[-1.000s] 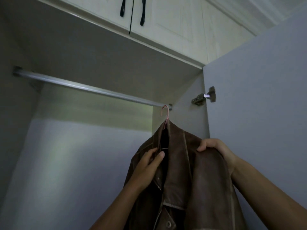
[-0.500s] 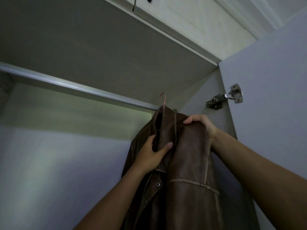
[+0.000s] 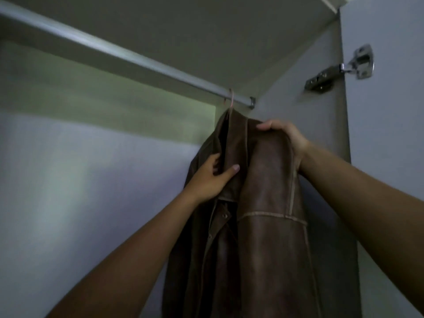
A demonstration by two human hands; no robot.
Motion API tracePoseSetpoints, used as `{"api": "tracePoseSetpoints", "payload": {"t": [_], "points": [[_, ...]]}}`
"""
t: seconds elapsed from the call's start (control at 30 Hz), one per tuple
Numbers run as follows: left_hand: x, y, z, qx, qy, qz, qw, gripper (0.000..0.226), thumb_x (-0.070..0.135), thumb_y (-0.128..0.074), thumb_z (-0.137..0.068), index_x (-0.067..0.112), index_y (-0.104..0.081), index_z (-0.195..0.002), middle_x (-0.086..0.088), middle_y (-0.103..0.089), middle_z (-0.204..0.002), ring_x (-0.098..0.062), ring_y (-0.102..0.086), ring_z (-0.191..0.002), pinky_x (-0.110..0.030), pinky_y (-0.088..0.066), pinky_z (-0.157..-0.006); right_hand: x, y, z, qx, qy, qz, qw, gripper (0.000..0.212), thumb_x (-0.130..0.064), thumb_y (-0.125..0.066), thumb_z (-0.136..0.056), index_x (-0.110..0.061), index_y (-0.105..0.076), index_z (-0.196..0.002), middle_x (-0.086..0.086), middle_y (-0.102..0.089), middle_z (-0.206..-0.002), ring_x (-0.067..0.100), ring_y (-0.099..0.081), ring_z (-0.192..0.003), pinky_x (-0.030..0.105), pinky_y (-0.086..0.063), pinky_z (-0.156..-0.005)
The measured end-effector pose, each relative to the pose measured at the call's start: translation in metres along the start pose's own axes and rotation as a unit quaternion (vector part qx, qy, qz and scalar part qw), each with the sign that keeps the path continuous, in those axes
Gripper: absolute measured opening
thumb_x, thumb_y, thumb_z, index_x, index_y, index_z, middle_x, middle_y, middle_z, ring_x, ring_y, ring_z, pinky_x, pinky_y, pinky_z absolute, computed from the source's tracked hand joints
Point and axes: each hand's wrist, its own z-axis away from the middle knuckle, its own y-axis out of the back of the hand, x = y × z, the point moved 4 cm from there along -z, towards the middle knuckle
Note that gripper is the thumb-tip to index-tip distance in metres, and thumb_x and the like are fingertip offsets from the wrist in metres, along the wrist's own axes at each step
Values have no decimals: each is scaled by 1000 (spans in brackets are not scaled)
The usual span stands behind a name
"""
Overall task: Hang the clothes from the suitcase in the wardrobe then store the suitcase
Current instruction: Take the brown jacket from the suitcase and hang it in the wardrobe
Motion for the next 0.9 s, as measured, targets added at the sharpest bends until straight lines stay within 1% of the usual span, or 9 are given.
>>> {"api": "tracePoseSetpoints", "payload": {"t": [0.07, 0.17, 0.23, 0.3, 0.4, 0.5, 0.63, 0.77, 0.9], "points": [[3, -3, 5, -3, -2, 5, 1000, 112, 81, -71, -61, 24, -41, -152, 4, -56, -147, -12, -57, -131, -39, -48, -111, 3, 4, 4, 20, -12, 9, 1000, 41, -33, -49, -96, -7, -81, -91, 14, -76, -91, 25, -73, -75, 28, -61, -66], [13, -6, 21, -15, 3, 2, 1000, 93, 67, -71, -79, 23, -38, -154, 3, -53, -150, -14, -55, -134, -40, -46, -113, 7, 4, 17, 21, -46, 28, 998, 48, -45, -51, -95, -8, -73, -116, 14, -75, -103, 27, -72, -88, 32, -59, -78], [17, -8, 30, -19, 2, -7, 1000, 82, 57, -68, -90, 22, -34, -156, 2, -49, -153, -15, -51, -136, -39, -43, -115, 6, 7, 28, 24, -61, 20, 998, 53, -47, -54, -94, -8, -69, -126, 14, -72, -109, 27, -69, -95, 34, -57, -84], [25, -7, 44, -11, 6, -18, 1000, 76, 53, -64, -95, 22, -33, -157, 3, -47, -154, -16, -49, -138, -37, -40, -116, 3, 13, 44, 35, -69, 7, 997, 54, -47, -58, -92, -7, -66, -128, 13, -69, -108, 27, -66, -97, 35, -54, -86], [39, -1, 65, -7, 17, -24, 1000, 71, 58, -59, -96, 28, -35, -156, 5, -49, -153, -15, -50, -136, -39, -40, -117, -3, 24, 62, 27, -71, -2, 997, 48, -48, -60, -91, -9, -64, -119, 11, -66, -100, 26, -66, -90, 36, -54, -84], [60, 5, 90, 7, 24, -41, 999, 60, 53, -54, -100, 28, -42, -153, 4, -54, -147, -13, -54, -131, -41, -42, -115, -16, 34, 83, 19, -59, -16, 998, 52, -47, -61, -91, -7, -64, -124, 18, -70, -118, 32, -71, -106, 43, -56, -95], [97, 12, 135, 60, 40, -71, 995, 45, 41, -48, -106, 25, -47, -147, 12, -53, -133, -7, -53, -115, -31, -43, -101, -35, 42, 122, -6, -40, -26, 999, 52, -48, -59, -93, -12, -64, -130, 23, -65, -128, 36, -67, -115, 48, -51, -104], [123, 18, 191, 109, 74, -98, 986, 45, 44, -47, -105, 28, -48, -147, 4, -52, -145, -14, -50, -131, -43, -41, -115, -34, 46, 153, -50, -43, -59, 996, 52, -49, -57, -94, -11, -64, -130, 22, -66, -128, 36, -67, -117, 50, -49, -107], [152, 29, 263, 132, 111, -135, 976, 41, 46, -47, -105, 33, -51, -143, 5, -55, -145, -15, -52, -133, -47, -45, -113, -21, 28, 180, -112, -62, -105, 986, 54, -50, -54, -95, -11, -64, -131, 22, -68, -128, 37, -66, -118, 50, -49, -105]]}}
